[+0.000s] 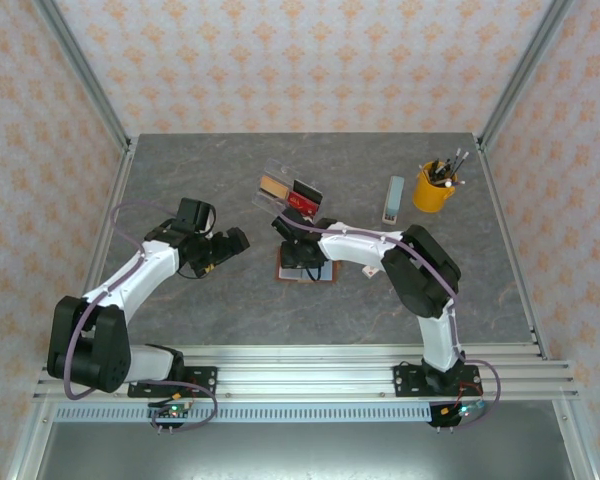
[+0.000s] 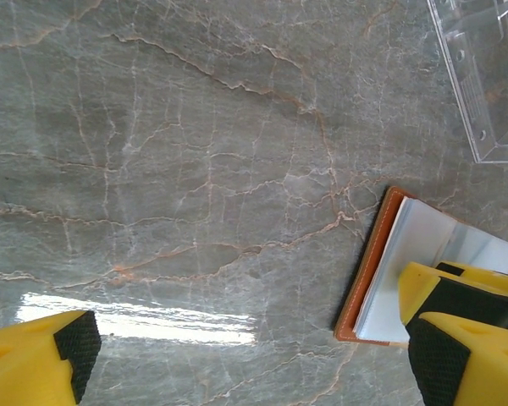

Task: Take the credit cards out of the card holder

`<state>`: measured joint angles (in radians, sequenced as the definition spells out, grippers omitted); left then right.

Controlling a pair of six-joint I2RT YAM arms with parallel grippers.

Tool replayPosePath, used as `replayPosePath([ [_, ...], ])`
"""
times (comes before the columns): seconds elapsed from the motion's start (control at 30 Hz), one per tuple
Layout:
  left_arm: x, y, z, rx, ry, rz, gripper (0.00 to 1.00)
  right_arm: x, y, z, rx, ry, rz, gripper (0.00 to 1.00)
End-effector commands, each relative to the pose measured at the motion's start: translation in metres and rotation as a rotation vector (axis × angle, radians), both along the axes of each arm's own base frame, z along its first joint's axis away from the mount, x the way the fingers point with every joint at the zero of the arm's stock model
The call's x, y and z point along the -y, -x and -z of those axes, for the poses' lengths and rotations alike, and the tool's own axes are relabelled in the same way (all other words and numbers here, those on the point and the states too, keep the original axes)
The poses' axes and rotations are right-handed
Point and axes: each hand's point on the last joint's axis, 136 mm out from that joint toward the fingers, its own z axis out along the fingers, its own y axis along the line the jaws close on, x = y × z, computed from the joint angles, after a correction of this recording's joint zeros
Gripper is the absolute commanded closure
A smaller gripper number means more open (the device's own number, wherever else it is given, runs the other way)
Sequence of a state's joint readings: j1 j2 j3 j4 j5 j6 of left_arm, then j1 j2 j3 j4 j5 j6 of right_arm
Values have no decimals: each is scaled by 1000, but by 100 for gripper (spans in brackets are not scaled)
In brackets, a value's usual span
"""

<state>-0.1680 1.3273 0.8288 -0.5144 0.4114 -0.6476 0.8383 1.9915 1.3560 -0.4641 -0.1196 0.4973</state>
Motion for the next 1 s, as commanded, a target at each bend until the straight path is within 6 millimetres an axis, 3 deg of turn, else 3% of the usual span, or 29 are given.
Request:
replayPosePath([
  [0.0,6,-2,1,6,33,-1,6,16,9,13,-36,91,10,51],
  [0.2,23,-1,8,-3,76,28,14,17,17,36,-100,104,1,61],
  [0.47,61,-3,21,-23,132,97,42,14,13,47,-134,61,-1,82],
  [0.73,102,-8,32,-36,217,155,62,4,4,35,-132,-73,-4,85],
  [0.97,105,-12,43,-64,179,152,73,-3,1,30,-146,-166,-9,85],
])
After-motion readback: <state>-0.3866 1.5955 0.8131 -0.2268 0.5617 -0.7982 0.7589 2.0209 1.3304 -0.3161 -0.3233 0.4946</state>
